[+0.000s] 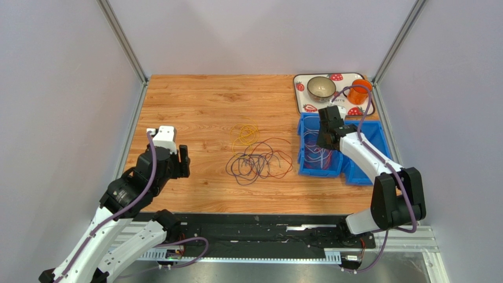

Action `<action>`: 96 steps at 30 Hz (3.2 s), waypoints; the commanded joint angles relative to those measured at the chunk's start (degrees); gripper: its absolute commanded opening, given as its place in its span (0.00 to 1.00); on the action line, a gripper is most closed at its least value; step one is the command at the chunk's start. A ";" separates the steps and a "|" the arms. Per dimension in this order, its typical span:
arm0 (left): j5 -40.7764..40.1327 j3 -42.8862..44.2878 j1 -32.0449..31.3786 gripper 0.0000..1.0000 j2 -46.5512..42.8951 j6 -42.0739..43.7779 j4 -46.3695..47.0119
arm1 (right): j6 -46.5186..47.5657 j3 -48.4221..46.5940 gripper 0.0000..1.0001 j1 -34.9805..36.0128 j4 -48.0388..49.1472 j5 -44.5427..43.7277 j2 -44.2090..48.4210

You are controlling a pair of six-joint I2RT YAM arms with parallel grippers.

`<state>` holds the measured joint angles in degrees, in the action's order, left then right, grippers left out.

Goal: Untangle the cables

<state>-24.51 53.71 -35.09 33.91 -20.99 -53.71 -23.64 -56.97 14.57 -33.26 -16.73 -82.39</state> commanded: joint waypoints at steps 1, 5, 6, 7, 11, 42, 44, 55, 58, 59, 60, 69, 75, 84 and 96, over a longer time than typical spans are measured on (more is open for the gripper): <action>-0.01 -0.19 0.11 0.71 -0.07 -0.54 1.95 | -1.32 0.37 0.00 -0.07 3.20 3.01 0.12; -0.10 -0.19 0.20 0.71 -0.16 -0.54 1.95 | -1.06 0.02 0.00 -0.15 4.07 8.63 1.26; -0.10 -0.19 0.20 0.71 -0.16 -0.54 1.95 | -0.97 -0.16 0.00 0.02 4.34 11.69 1.53; -0.10 -0.19 0.20 0.71 -0.25 -0.54 1.95 | -1.06 -0.33 0.00 -0.06 4.34 13.03 1.88; -0.27 -0.10 0.11 0.71 -0.42 -0.72 1.77 | -2.20 -2.09 0.24 0.02 1.71 15.68 2.84; 18.78 -0.97 0.11 0.64 9.06 -4.22 8.53 | -3.69 0.19 0.54 0.02 -9.55 20.07 26.75; 22.56 -1.94 0.02 0.61 11.25 -6.59 12.12 | -3.87 1.07 0.54 -0.06 -9.55 20.77 27.37; 22.76 -0.72 -5.60 0.61 27.07 -8.27 23.04 | -3.87 5.02 0.54 0.02 -8.58 22.88 30.27; 18.64 1.92 -5.78 0.62 33.13 -8.01 24.53 | -4.05 5.73 0.54 0.02 -7.97 24.29 30.18; 18.28 2.62 -5.69 0.62 36.19 -8.10 25.58 | -4.13 5.90 0.54 -0.06 -7.97 24.64 30.27; 17.92 4.36 -5.69 0.62 37.88 -8.01 26.02 | -4.05 6.08 0.54 -0.07 -7.79 24.73 30.27; 15.98 17.55 -3.76 0.62 57.65 -5.64 25.77 | -3.17 6.87 0.53 0.02 -7.26 25.87 30.01; 15.72 23.35 -1.47 0.61 66.28 -5.11 25.06 | -2.56 8.10 0.53 -0.06 -5.68 27.37 29.31; 16.95 28.28 1.78 0.59 73.40 -3.70 24.97 | -1.32 8.37 0.53 -0.06 -4.98 27.81 27.46; 16.34 30.14 2.22 0.49 77.97 -3.70 23.83 | -0.53 8.72 0.53 0.02 -4.71 28.33 26.49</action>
<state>-7.79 81.93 -32.99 111.79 -25.34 -29.45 -25.36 -48.58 14.59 -40.03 10.85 -56.16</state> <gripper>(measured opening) 0.493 0.527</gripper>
